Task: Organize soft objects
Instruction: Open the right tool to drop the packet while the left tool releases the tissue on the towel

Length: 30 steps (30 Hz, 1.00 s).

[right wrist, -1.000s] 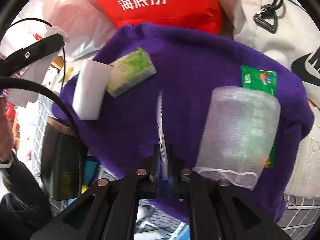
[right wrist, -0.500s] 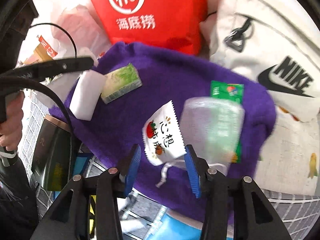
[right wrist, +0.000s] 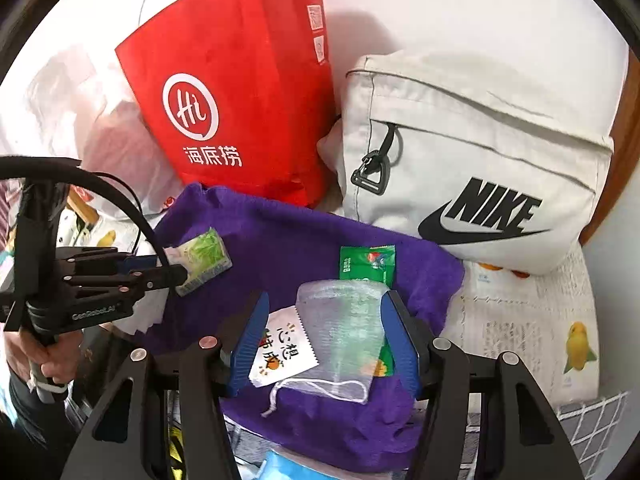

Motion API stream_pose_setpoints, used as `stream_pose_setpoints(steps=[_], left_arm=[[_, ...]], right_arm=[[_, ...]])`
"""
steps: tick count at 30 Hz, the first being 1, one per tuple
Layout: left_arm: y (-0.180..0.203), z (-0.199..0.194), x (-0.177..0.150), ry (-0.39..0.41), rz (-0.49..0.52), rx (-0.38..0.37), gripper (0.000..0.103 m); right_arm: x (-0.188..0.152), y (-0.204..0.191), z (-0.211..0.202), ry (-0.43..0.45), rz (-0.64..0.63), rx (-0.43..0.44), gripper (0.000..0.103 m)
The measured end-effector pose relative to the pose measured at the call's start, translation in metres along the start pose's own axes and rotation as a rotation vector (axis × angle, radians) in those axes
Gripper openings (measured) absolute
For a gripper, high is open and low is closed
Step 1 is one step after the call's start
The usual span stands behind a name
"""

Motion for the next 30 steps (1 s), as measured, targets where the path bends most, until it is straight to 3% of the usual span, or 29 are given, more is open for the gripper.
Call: stream_pose_setpoints(steps=[13, 19, 30], left_arm=[[0.012, 0.025, -0.007, -0.024, 0.028, 0.046, 0.023], [0.004, 0.026, -0.002, -0.034, -0.019, 0.033, 0.041], [-0.006, -0.012, 0.003, 0.011, -0.068, -0.003, 0.043]], right_arm=[[-0.002, 0.005, 0.0, -0.001, 0.007, -0.008, 0.059], [-0.001, -0.005, 0.004, -0.013, -0.018, 0.003, 0.059], [-0.011, -0.025, -0.015, -0.022, -0.029, 0.014, 0.059]])
Point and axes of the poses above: each gripper's, at about its wrist camera, not at the fingertips, and z roughly the way its jaws point, y to its right, x to its top, the point moved 1 cm from there along z, roughly the way its jaws point, and after that the axes turned 10 degrees about -z, right-handed, at the moved point
